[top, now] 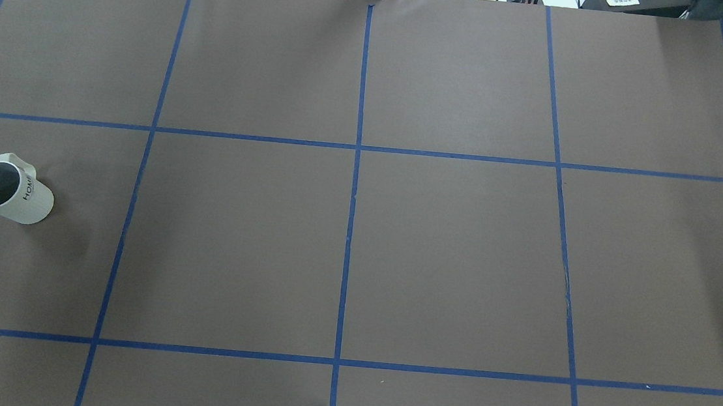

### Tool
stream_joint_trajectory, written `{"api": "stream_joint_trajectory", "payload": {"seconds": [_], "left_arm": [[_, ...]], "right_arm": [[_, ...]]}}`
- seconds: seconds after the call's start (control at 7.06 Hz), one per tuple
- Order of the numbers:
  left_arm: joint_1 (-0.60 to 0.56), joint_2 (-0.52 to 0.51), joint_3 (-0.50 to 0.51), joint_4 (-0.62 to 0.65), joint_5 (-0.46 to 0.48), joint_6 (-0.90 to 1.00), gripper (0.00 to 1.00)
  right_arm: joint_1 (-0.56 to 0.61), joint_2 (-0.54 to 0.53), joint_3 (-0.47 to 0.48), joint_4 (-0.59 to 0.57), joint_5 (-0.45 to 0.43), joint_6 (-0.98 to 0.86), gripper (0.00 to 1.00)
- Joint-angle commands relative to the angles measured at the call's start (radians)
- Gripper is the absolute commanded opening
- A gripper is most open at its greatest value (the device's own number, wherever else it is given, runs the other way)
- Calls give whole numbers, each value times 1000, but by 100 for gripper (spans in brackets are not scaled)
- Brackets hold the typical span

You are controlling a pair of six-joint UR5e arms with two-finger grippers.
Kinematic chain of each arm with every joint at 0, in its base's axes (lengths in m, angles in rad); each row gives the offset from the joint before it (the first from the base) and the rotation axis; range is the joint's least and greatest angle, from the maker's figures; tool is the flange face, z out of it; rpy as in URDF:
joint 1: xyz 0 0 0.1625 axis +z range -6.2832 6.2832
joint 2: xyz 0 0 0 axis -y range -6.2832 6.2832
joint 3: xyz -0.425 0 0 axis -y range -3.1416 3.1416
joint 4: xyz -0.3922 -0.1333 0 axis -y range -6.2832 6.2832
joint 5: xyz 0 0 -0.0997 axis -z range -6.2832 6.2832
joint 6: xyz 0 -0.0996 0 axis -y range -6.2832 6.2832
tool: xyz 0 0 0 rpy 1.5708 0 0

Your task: Left arm hands cup to right arm to dump lemon

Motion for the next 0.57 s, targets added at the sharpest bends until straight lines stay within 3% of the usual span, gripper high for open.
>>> {"api": "stream_joint_trajectory", "payload": {"seconds": [0.0, 0.14, 0.43], "left_arm": [[2, -80, 15, -49, -17, -4, 100], [2, -49, 12, -69, -63, 9, 100], [2, -30, 67, -157, -104, 6, 100]], "right_arm": [[-5, 11, -2, 116, 15, 6, 100], [-5, 5, -5, 155, 69, 5, 100], [-6, 2, -7, 157, 72, -4, 100]]}}
